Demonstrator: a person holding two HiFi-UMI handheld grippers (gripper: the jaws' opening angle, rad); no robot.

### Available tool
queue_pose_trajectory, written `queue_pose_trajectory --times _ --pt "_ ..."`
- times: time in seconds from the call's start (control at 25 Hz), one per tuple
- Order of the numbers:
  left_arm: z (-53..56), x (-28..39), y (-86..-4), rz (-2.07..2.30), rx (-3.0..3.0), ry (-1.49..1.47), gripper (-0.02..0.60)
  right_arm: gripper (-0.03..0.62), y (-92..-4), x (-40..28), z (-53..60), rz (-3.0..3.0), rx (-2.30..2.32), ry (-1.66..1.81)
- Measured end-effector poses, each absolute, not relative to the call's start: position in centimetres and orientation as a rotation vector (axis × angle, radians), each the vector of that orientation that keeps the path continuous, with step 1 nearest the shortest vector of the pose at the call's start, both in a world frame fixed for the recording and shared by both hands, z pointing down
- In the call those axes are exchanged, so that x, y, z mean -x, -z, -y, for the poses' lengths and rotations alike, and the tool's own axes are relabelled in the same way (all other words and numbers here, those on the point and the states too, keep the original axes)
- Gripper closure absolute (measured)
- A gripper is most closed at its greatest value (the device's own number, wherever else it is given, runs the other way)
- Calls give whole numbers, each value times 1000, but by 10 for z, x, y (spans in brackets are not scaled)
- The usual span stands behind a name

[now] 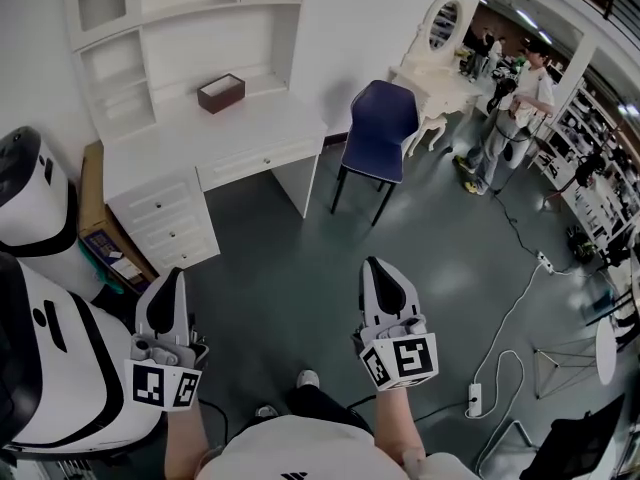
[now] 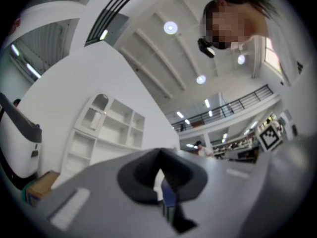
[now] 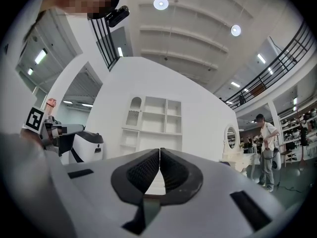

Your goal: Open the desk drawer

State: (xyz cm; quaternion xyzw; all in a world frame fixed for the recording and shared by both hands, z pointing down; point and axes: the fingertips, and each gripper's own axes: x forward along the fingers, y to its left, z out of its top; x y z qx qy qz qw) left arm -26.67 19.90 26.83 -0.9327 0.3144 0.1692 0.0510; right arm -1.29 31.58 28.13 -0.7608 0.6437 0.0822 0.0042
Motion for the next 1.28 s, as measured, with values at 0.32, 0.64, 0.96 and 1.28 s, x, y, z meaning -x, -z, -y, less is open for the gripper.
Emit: queue_pose_trajectory --times 0.32,0.64,0.96,1.28 --pt "-171 225 -260 -1015 2787 -523 575 603 -276 -32 -274 -2069 2303 -267" --pt "-157 174 -256 -1054 2759 -544 575 603 -276 -83 -253 -2108 2259 -268" --pt "-155 134 -261 -1066 2751 -512 575 603 -286 -124 -244 -2115 2223 -237" --pt "-125 118 -268 -1065 2761 -480 575 603 -298 -141 -211 -2125 2210 -192"
